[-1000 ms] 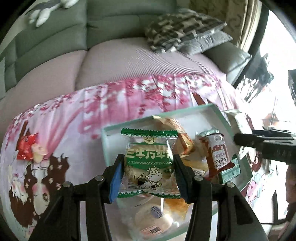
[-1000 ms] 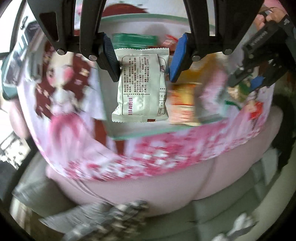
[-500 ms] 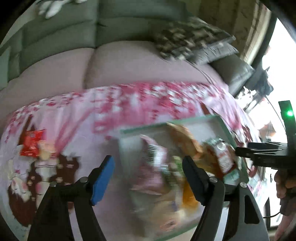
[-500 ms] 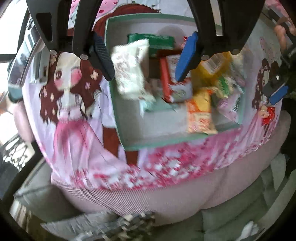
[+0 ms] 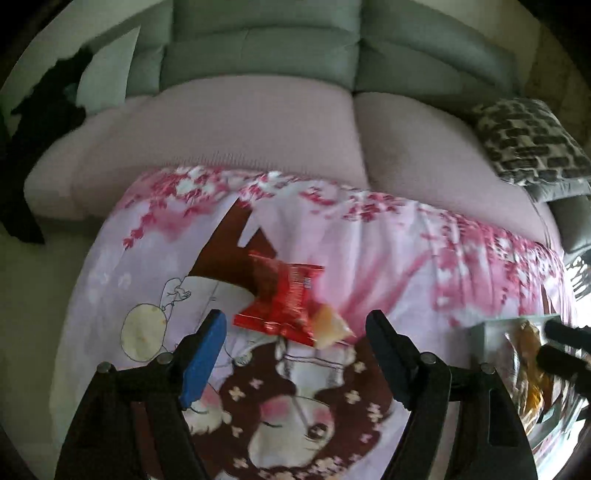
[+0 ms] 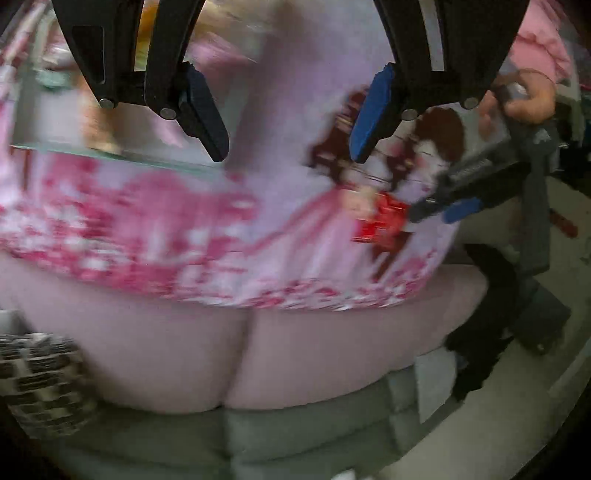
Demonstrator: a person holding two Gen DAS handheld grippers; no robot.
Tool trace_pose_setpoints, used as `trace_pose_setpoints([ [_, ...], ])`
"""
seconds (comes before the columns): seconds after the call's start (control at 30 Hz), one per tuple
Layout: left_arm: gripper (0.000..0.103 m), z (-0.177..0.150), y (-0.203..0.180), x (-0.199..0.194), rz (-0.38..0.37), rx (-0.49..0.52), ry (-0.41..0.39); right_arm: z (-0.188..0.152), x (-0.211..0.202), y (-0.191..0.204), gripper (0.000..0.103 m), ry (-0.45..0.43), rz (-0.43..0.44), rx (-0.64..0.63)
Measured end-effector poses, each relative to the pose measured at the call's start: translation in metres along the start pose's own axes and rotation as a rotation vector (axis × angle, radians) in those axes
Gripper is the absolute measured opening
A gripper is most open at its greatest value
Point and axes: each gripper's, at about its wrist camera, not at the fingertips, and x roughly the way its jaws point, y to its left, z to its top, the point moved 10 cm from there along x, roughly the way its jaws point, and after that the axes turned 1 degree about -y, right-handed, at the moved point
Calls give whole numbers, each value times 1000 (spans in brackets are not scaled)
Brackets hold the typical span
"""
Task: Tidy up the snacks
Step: 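Grasp the red snack bag with the left gripper while the right gripper grasps the orange jelly cup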
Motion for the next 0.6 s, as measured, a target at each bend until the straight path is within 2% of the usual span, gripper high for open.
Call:
trace_pose_setpoints([
  [0.07, 78, 1, 7, 13, -24, -22, 26, 1, 26, 18, 72, 31, 43, 22],
  [0.2, 78, 0, 16, 37, -47, -42, 77, 2, 88, 34, 72, 112, 71, 69],
  [0.23, 78, 0, 15, 42, -46, -41, 83, 0, 92, 35, 71, 125, 81, 77],
  [0.27, 72, 0, 17, 47, -44, -43, 88, 0, 103, 38, 68, 134, 99, 105],
  [0.33, 68, 2, 24, 57, -29, -56, 102, 3, 112, 40, 68, 134, 115, 128],
  [0.43, 68, 8, 32, 66, -87, -102, 102, 6, 124, 42, 68, 139, 109, 127],
  [0.5, 68, 12, 30, 67, -113, -97, 97, 6, 134, 42, 68, 150, 91, 121],
  [0.6, 68, 14, 23, 74, -120, -58, 102, 7, 146, 45, 66, 158, 107, 136],
])
